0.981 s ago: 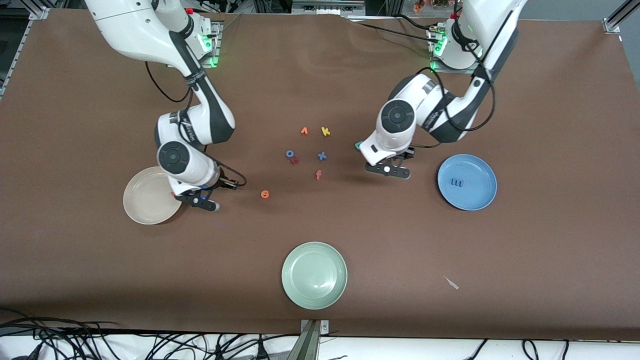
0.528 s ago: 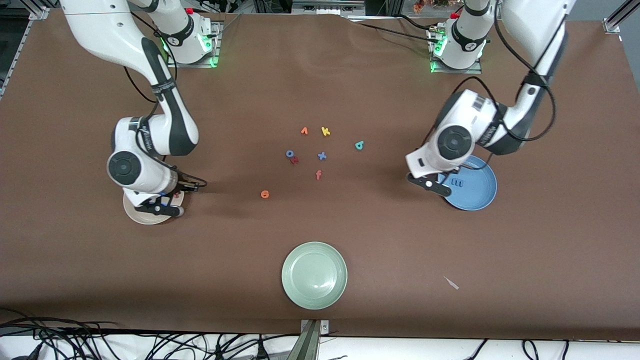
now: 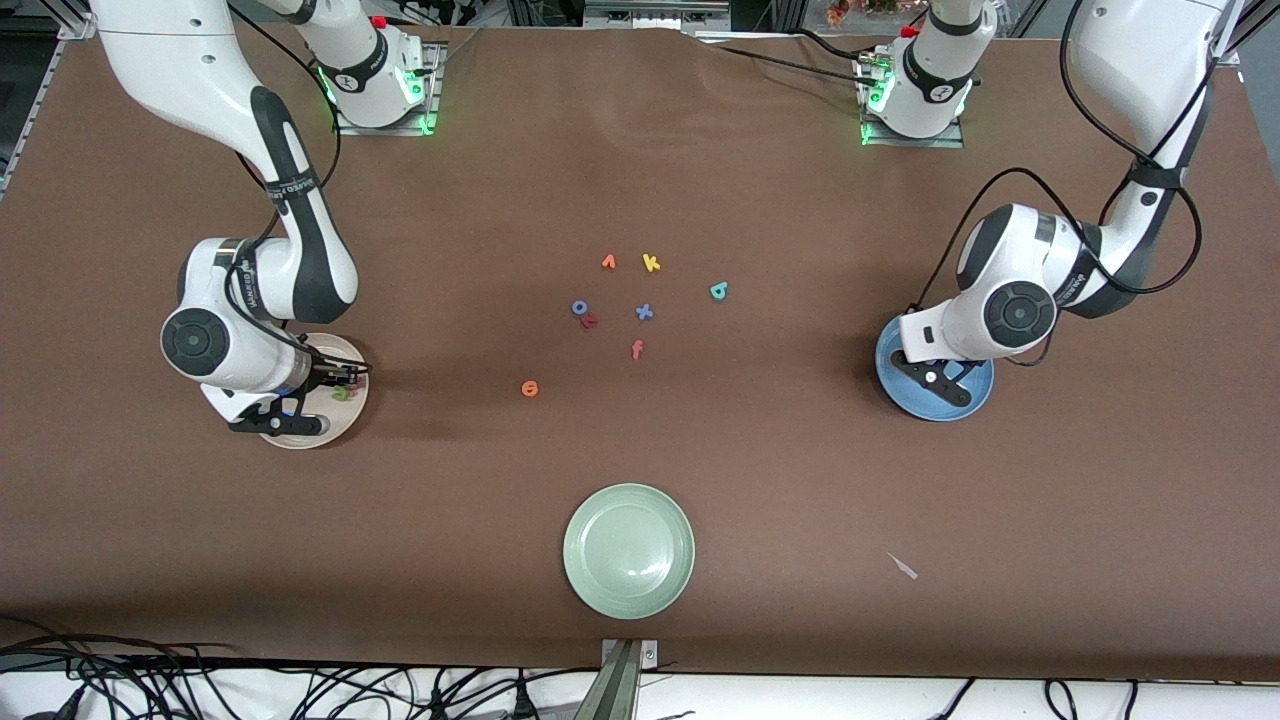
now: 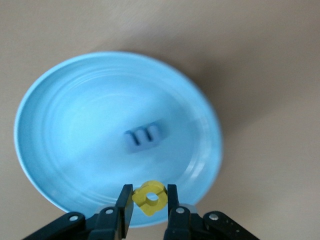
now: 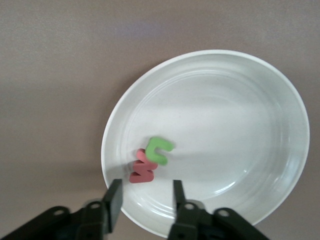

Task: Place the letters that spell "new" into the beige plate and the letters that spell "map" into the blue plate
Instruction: 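Put the green n and yellow a on the white and blue plates, then grasp the orange e and teal p with the right and left grippers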

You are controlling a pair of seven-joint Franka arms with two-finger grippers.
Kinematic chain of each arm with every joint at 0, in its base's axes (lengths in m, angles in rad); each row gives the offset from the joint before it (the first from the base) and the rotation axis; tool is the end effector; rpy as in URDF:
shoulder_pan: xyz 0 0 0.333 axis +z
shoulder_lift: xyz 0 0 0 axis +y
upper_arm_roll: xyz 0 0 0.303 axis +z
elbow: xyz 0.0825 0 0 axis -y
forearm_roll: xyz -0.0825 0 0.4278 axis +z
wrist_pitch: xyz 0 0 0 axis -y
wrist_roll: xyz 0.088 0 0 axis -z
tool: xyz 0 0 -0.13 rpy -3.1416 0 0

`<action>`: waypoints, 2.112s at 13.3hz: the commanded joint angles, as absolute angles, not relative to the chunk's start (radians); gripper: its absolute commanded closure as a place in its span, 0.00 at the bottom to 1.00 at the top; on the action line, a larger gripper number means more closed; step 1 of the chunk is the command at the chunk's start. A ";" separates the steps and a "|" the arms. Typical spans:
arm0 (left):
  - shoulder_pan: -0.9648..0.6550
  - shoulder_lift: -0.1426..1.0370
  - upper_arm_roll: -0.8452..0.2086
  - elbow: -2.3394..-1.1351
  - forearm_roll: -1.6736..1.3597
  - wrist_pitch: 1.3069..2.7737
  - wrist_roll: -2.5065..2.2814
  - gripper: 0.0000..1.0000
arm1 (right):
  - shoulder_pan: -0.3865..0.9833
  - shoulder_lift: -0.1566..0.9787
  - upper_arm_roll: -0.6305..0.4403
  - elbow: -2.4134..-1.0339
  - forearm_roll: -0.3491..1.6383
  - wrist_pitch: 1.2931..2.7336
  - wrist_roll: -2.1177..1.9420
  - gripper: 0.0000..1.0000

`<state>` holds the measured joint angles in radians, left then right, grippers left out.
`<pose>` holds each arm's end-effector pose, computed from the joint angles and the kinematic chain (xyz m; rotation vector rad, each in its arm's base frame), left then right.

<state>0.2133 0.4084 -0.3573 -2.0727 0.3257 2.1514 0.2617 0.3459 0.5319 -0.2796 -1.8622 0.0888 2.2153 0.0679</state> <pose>0.5671 -0.0722 0.1538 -2.8813 0.9221 0.4471 0.6413 0.0470 0.1632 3.0459 -0.0532 -0.2292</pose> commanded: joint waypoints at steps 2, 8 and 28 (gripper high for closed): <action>0.294 0.429 -0.373 -2.149 0.438 2.293 0.282 0.93 | 0.357 0.532 -0.268 -1.832 0.106 2.203 0.084 0.00; 0.305 0.417 -0.396 -2.155 0.440 2.296 0.282 0.00 | 0.357 0.531 -0.120 -1.807 0.104 2.206 0.351 0.00; 0.026 0.520 -0.724 -2.129 0.299 2.445 -0.120 0.00 | 0.537 0.732 -0.037 -1.626 0.104 2.321 0.469 0.00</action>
